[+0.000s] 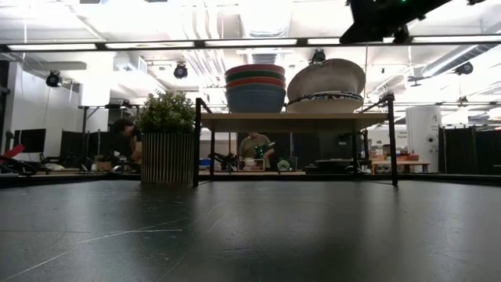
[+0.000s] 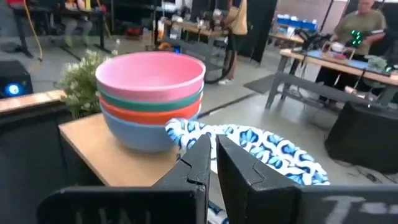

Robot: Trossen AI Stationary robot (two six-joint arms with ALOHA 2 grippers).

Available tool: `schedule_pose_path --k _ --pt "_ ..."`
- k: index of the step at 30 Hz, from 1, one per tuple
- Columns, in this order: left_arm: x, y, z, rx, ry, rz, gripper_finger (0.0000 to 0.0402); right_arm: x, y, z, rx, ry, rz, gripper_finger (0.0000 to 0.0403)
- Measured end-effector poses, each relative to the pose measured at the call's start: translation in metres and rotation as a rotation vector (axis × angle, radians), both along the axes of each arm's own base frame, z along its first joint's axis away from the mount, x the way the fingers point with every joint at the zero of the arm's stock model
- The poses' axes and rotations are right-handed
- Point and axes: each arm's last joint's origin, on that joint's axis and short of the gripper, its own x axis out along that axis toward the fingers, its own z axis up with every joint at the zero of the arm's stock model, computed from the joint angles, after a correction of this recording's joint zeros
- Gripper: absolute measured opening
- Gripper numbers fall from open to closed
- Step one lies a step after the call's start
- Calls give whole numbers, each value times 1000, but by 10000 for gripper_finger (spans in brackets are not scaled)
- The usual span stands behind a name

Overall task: Place and stack bowls onto a shelf
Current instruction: Stack the white patterned bowl on top of the white patterned bowls

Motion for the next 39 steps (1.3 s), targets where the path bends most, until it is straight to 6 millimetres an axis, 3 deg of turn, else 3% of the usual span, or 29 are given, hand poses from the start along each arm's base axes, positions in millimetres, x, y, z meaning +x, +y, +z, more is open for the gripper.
schedule_pose_path --k 10,18,24,32,39 --pt "-59 -5 -25 -100 -253 -9 125 20 -16 -20 121 39 -2 17" --pt "-90 0 -39 -133 -365 -5 125 17 -15 2 122 -38 24 17" --pt "-96 1 -46 -126 -387 -11 125 21 -22 4 102 -1 -2 17" --pt "-93 1 -49 -113 -370 -16 125 38 -34 -32 201 160 -76 17" --pt "-96 1 -56 -96 -285 -15 125 34 -33 -19 196 157 -60 17"
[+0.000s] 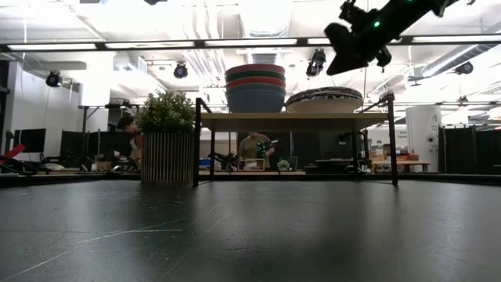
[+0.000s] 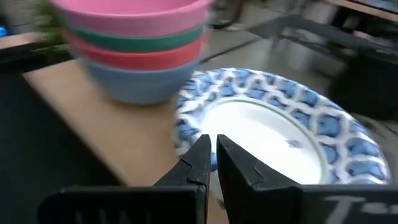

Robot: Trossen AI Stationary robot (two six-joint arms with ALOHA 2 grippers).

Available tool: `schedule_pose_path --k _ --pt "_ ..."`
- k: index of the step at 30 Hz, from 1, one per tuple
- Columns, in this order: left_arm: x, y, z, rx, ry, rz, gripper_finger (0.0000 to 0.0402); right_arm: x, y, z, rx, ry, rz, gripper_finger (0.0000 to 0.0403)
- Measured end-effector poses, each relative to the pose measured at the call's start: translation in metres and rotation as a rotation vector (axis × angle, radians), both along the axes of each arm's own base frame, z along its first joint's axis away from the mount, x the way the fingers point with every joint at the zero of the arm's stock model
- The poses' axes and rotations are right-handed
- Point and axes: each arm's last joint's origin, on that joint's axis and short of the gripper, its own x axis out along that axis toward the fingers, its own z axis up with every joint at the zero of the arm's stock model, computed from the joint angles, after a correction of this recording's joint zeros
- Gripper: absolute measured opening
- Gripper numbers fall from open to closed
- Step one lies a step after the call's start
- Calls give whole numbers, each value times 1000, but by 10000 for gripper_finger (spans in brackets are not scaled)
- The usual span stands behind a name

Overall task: Place and stack bowls onto a shelf
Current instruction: Stack the white patterned bowl on top of the white patterned bowls, then return to Home Position

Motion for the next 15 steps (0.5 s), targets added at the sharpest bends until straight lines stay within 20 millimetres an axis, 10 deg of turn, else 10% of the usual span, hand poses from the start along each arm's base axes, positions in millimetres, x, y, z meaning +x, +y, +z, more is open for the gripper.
schedule_pose_path --k 15 --pt "-69 8 -86 -34 -39 -154 104 -49 30 -23 4 -33 791 18"
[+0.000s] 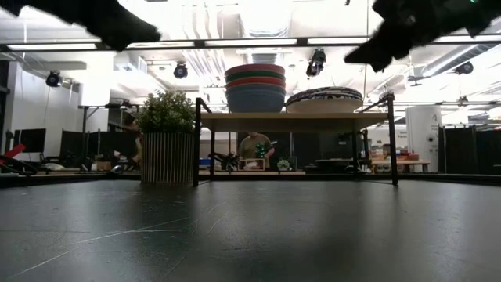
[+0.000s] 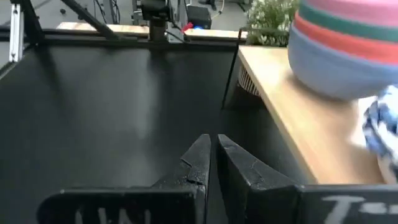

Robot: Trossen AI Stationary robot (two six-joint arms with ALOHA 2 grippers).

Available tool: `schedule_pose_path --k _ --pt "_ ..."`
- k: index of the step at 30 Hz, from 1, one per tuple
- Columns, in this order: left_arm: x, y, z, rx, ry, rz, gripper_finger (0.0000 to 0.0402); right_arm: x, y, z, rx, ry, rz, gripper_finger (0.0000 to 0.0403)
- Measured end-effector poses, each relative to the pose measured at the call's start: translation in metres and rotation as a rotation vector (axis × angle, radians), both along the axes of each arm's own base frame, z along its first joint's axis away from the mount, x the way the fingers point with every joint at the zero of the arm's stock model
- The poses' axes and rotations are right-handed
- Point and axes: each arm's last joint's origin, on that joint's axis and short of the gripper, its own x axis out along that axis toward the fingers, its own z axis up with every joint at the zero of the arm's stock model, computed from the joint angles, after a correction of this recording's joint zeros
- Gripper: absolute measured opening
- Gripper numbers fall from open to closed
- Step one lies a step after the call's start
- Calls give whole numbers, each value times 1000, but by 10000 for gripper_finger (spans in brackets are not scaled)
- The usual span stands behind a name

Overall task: Place and stack bowls onto a shelf
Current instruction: Return to Home Position

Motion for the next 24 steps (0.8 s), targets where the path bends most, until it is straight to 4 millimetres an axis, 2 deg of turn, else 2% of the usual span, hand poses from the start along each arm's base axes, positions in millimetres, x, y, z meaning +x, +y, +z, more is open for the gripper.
schedule_pose_path --k 6,14,18,24 --pt "-37 7 -19 -47 -114 11 80 -23 4 -26 -17 -37 4 18" --pt "-73 13 -39 -82 -319 9 76 -52 10 -37 -51 -212 -1 18" --pt "-85 15 -48 -92 -393 8 76 -68 13 -40 -71 -308 -3 18" --pt "-80 14 -54 -86 -363 13 75 -84 15 -47 -103 -364 -41 18"
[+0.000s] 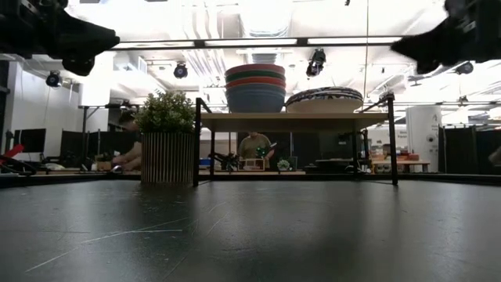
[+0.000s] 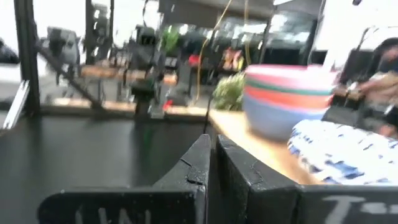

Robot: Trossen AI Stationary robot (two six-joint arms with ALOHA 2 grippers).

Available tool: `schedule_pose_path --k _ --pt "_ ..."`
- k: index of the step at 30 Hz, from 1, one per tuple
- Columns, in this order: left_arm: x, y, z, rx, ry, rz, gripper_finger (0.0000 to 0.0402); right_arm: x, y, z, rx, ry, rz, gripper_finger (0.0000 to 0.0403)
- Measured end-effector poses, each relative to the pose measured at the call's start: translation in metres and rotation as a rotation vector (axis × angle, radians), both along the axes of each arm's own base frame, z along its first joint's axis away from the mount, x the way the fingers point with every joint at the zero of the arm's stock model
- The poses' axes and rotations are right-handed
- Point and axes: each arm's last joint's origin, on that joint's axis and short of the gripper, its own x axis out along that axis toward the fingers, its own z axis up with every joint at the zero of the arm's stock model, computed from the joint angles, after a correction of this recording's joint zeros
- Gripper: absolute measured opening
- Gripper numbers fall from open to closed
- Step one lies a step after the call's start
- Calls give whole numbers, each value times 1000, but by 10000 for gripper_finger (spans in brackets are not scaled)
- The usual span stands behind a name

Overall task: Place and stack bowls onto a shelf
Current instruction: Return to Home Position

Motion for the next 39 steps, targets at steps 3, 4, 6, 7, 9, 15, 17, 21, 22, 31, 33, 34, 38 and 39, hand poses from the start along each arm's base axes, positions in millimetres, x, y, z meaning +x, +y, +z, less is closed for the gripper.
schedule_pose_path --k 3,4,6,7,9,15,17,21,22,31,33,34,38,39 --pt "1 0 -3 -5 -11 -1 75 -7 1 -1 -11 -22 -15 18" --pt "1 0 -4 -5 -16 -1 75 -7 1 -3 -17 -12 -16 18" --pt "2 0 -10 -4 -5 -1 75 -7 1 -7 -28 6 -15 18" --pt "3 -1 -14 -3 1 -1 75 -6 1 -5 -43 -20 -16 18" --pt "6 -1 -20 -3 -6 -2 75 -3 0 -11 -52 -27 -13 18" --pt "14 -3 -47 3 3 -15 75 6 1 -43 -25 1 68 17" --pt "16 -4 -47 -7 14 -50 75 7 2 -46 -6 30 96 18" --pt "17 -5 -50 38 72 -62 75 8 2 -46 21 39 126 18" --pt "18 -5 -51 65 84 -59 75 9 2 -47 41 40 121 18" --pt "21 -5 -55 95 133 -57 75 9 2 -48 95 48 119 18" --pt "21 -5 -55 97 141 -57 75 9 2 -48 93 48 119 18" --pt "21 -5 -56 97 143 -57 75 9 2 -48 93 48 119 18" --pt "22 -5 -57 99 155 -55 75 9 2 -48 93 49 119 18" --pt "22 -5 -57 99 157 -55 75 9 2 -48 93 49 119 18"
